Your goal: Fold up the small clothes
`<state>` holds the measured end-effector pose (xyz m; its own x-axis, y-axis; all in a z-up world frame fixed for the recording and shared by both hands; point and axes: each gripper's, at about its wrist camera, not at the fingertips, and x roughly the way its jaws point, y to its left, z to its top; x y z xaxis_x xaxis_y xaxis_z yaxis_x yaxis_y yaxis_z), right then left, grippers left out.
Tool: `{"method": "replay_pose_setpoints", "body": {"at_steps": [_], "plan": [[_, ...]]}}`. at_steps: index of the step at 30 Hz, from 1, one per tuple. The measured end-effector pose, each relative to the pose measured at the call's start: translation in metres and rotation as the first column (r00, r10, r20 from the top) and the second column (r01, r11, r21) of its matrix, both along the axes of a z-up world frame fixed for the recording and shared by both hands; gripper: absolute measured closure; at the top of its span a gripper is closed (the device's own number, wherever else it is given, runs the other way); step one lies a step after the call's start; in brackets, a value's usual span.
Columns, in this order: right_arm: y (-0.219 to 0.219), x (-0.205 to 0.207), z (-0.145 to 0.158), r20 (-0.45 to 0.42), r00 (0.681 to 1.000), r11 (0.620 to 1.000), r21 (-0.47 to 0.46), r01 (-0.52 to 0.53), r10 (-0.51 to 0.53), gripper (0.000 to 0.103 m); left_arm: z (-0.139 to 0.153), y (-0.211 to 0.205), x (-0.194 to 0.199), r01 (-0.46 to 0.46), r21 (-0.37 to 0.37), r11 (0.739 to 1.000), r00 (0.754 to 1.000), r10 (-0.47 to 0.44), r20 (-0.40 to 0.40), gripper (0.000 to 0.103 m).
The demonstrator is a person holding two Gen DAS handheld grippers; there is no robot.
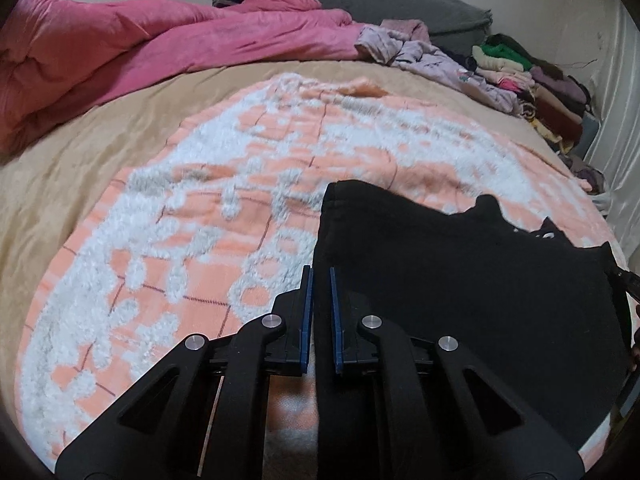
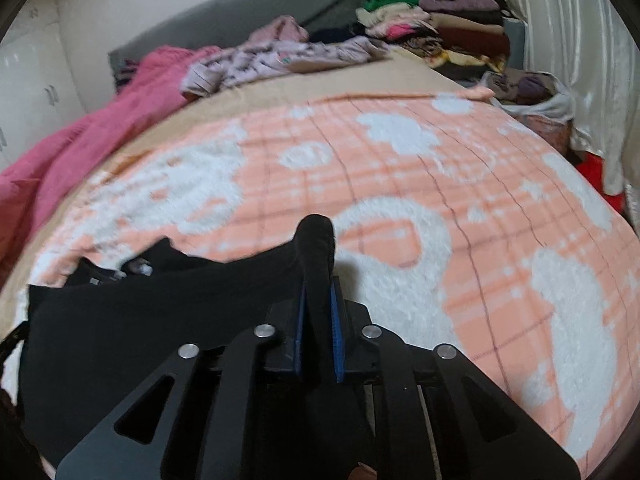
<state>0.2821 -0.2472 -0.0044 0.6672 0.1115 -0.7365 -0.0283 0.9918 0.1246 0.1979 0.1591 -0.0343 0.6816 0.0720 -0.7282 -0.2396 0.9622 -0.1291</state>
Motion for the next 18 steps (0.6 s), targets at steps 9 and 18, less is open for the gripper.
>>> {"method": "replay_pose_setpoints", "body": {"at_steps": [9,18], "plan": [[0.0,-0.02,0.003,0.001,0.999,0.996,-0.081,0.038,-0.038,0.057,0.008,0.0,-0.011,-0.018,0.001,1.0,1.0,0.018,0.01,0.08],[0.008,-0.064,0.02,0.047,0.999,0.996,-0.088,-0.021,0.025,0.045,0.03,0.001,-0.029,-0.019,-0.048,0.999,0.997,0.023,0.079,0.055]]}}
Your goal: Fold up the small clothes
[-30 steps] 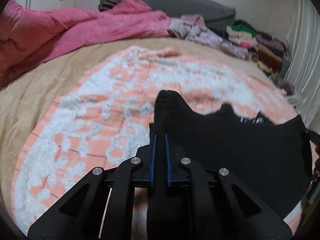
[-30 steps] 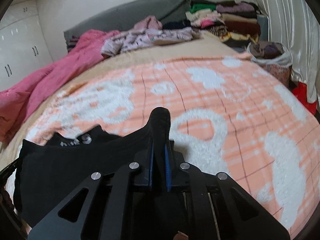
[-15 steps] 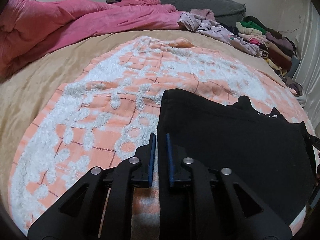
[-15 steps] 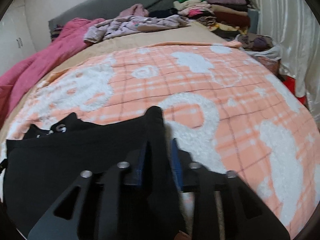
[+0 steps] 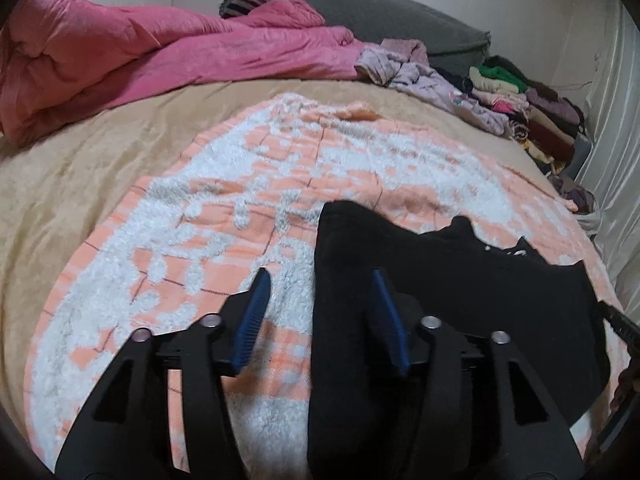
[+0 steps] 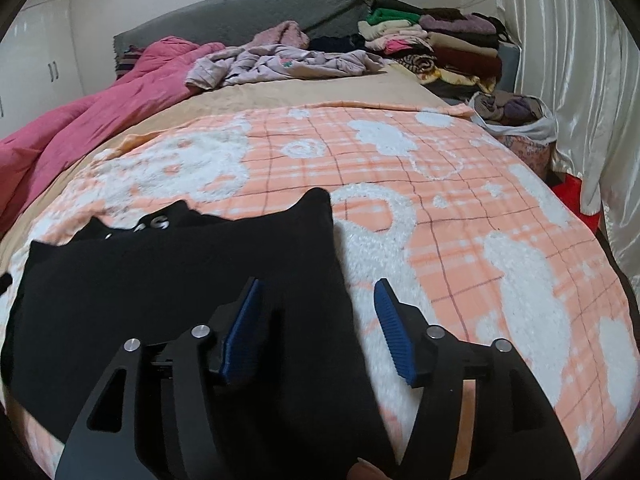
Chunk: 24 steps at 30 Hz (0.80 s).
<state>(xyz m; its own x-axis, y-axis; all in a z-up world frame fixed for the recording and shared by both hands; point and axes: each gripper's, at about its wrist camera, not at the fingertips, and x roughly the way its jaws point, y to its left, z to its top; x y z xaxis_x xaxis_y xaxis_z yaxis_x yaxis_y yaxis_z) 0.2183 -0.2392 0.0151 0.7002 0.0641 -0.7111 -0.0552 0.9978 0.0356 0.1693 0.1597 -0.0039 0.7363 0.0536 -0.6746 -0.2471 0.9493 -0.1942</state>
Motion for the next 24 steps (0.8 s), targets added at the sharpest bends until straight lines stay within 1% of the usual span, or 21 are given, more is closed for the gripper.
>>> {"method": "replay_pose_setpoints", "body": {"at_steps": [2,5,7,10,14,19,24], "plan": [[0.001,-0.008,0.002,0.002,1.0,1.0,0.001,-0.012,0.012,0.042,0.006,-0.002,-0.006,-0.003,0.001,1.0,1.0,0.003,0.021,0.049],[0.0,-0.019,0.006,0.011,1.0,1.0,0.003,-0.025,0.025,0.041,0.012,-0.006,-0.012,0.0,0.015,1.0,0.999,-0.001,0.038,0.042],[0.001,-0.026,0.008,0.013,0.999,0.999,0.004,-0.031,0.031,0.036,0.015,-0.009,-0.016,0.004,0.027,1.0,0.999,-0.005,0.038,0.04],[0.001,-0.037,0.01,0.018,0.999,0.999,0.008,-0.038,0.038,0.035,0.015,-0.014,-0.022,0.019,0.034,0.999,0.999,-0.02,0.035,0.035],[0.002,-0.05,0.013,0.023,0.998,0.998,0.031,-0.052,0.052,0.035,0.013,-0.018,-0.03,0.035,0.04,0.999,0.999,-0.035,0.017,0.035],[0.009,-0.061,0.015,0.029,0.996,0.995,0.043,-0.087,0.086,0.035,0.013,-0.028,-0.039,0.054,0.069,0.996,0.998,-0.055,0.011,0.035],[0.017,-0.071,0.016,0.03,0.992,0.991,0.043,-0.127,0.125,0.035,0.012,-0.044,-0.047,0.094,0.1,0.991,0.995,-0.095,0.0,0.035]]}}
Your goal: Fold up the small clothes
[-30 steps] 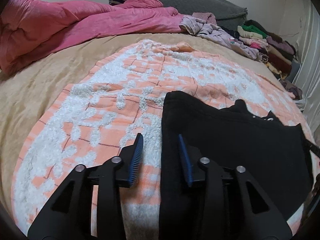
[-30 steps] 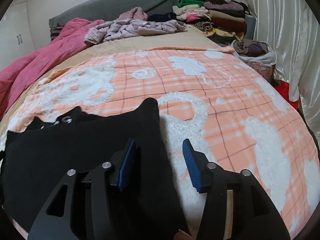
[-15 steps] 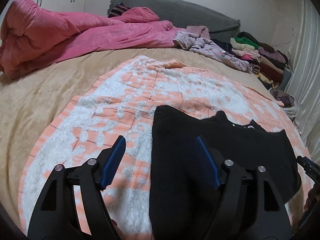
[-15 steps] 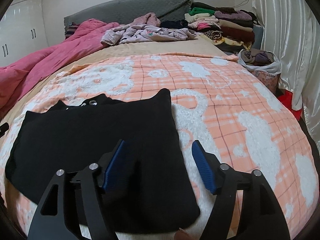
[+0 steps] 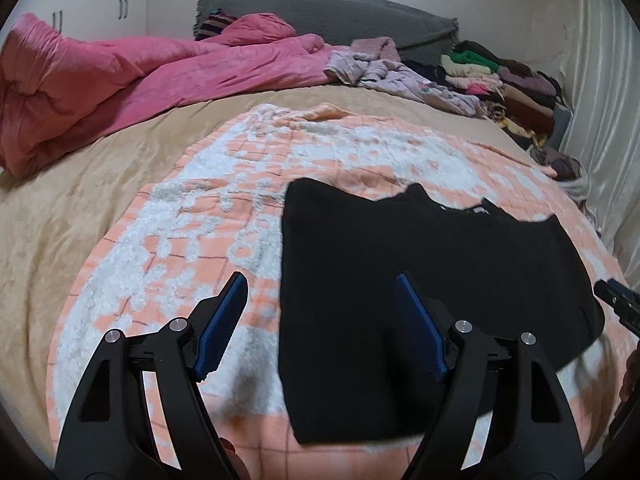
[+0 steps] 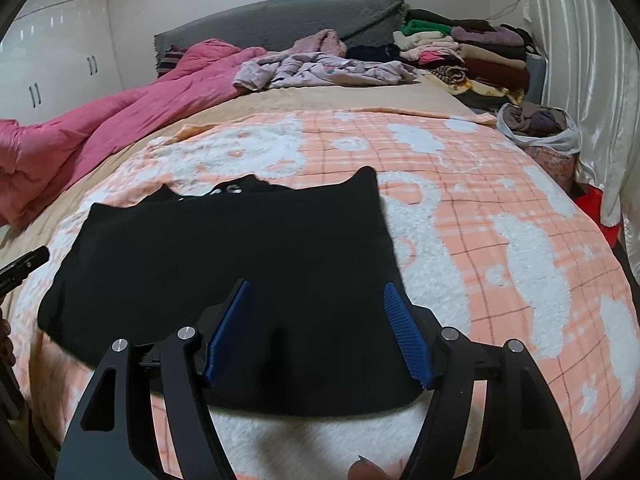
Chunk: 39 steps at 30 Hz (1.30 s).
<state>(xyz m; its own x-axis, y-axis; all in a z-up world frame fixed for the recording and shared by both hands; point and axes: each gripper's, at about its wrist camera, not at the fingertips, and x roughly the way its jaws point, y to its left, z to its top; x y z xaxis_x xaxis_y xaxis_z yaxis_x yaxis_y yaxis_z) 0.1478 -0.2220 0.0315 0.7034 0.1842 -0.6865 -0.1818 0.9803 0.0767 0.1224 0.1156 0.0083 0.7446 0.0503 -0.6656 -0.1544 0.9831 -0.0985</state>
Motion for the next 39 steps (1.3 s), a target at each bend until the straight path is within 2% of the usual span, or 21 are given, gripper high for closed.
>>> {"method": "replay_pose_setpoints", "body": {"at_steps": [10,20,23,25,27,39], "plan": [[0.023,-0.015,-0.005,-0.017,0.996,0.996,-0.013,-0.092,0.092,0.035,-0.012,-0.025,-0.011,0.069,0.045,0.997,0.996,-0.066,-0.06,0.035],[0.031,-0.02,-0.021,-0.076,0.989,0.991,-0.028,-0.129,0.127,0.035,-0.039,-0.037,-0.013,0.107,0.062,0.992,0.98,-0.095,-0.173,0.035],[0.03,-0.018,-0.033,-0.12,0.987,0.992,-0.051,-0.113,0.106,0.035,-0.041,-0.038,-0.014,0.106,0.063,0.992,0.98,-0.094,-0.174,0.035],[0.025,-0.014,-0.042,-0.155,0.984,0.995,-0.026,-0.098,0.093,0.035,-0.042,-0.038,-0.015,0.105,0.061,0.993,0.98,-0.093,-0.173,0.035],[0.021,-0.015,-0.044,-0.159,0.984,0.996,0.008,-0.086,0.087,0.034,-0.044,-0.038,-0.015,0.104,0.065,0.992,0.98,-0.092,-0.174,0.035],[0.016,-0.024,-0.036,-0.152,0.984,0.996,0.02,-0.089,0.091,0.034,-0.041,-0.036,-0.02,0.096,0.052,0.994,0.98,-0.085,-0.18,0.035]]}}
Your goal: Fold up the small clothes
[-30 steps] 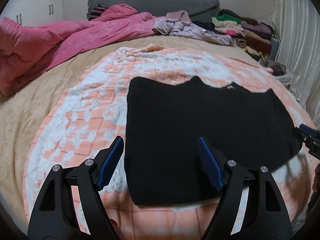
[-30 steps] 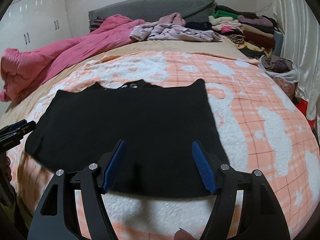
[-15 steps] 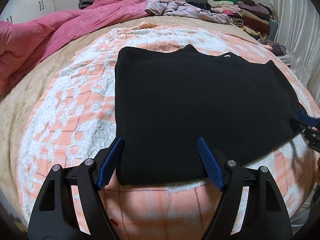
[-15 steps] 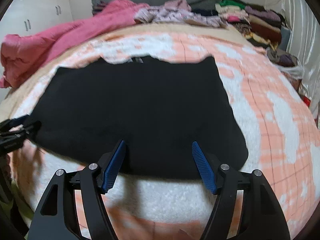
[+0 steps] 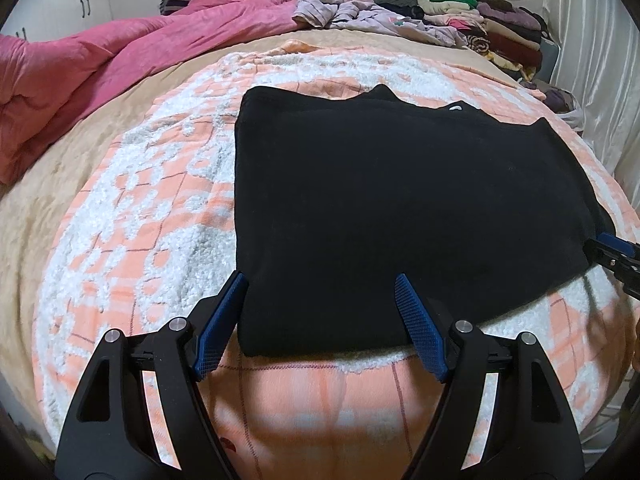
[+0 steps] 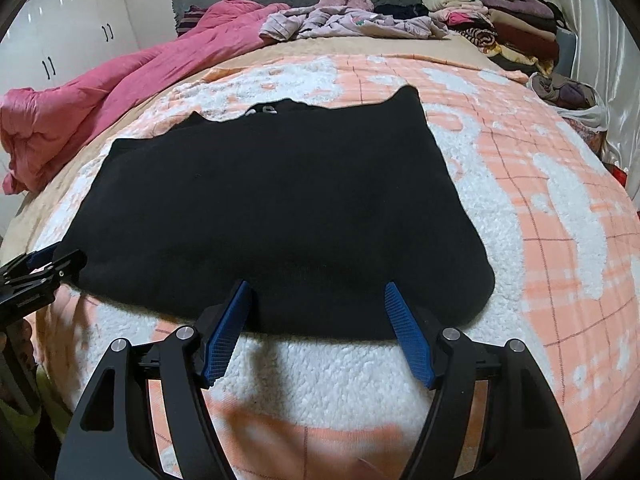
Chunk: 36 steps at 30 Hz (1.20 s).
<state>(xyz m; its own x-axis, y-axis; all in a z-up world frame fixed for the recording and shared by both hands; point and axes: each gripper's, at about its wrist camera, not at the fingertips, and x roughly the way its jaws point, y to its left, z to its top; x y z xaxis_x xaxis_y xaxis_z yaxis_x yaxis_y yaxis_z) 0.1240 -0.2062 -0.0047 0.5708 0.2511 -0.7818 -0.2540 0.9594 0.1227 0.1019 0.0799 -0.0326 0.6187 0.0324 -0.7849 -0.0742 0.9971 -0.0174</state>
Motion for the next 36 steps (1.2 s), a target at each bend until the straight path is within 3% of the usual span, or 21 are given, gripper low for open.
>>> {"method": "replay_pose_setpoints", "body": {"at_steps": [6,15,20,36], "plan": [[0.001,-0.011,0.019,0.046,0.999,0.999,0.029,-0.017,0.015,0.018,0.01,0.005,-0.005,-0.013,-0.016,1.0,1.0,0.013,0.01,0.031],[0.017,-0.021,0.041,0.099,0.994,0.998,0.028,-0.058,0.055,0.008,0.024,0.014,-0.011,-0.036,-0.023,0.999,0.999,0.037,0.037,0.017],[0.027,-0.026,0.047,0.119,0.99,0.997,0.026,-0.079,0.075,0.007,0.029,0.019,-0.014,-0.047,-0.033,0.998,0.998,0.049,0.048,0.01],[0.068,-0.036,0.052,0.135,0.976,0.984,0.019,-0.175,0.171,0.006,0.037,0.04,-0.017,-0.109,-0.032,0.993,0.992,0.111,0.066,0.01]]}}
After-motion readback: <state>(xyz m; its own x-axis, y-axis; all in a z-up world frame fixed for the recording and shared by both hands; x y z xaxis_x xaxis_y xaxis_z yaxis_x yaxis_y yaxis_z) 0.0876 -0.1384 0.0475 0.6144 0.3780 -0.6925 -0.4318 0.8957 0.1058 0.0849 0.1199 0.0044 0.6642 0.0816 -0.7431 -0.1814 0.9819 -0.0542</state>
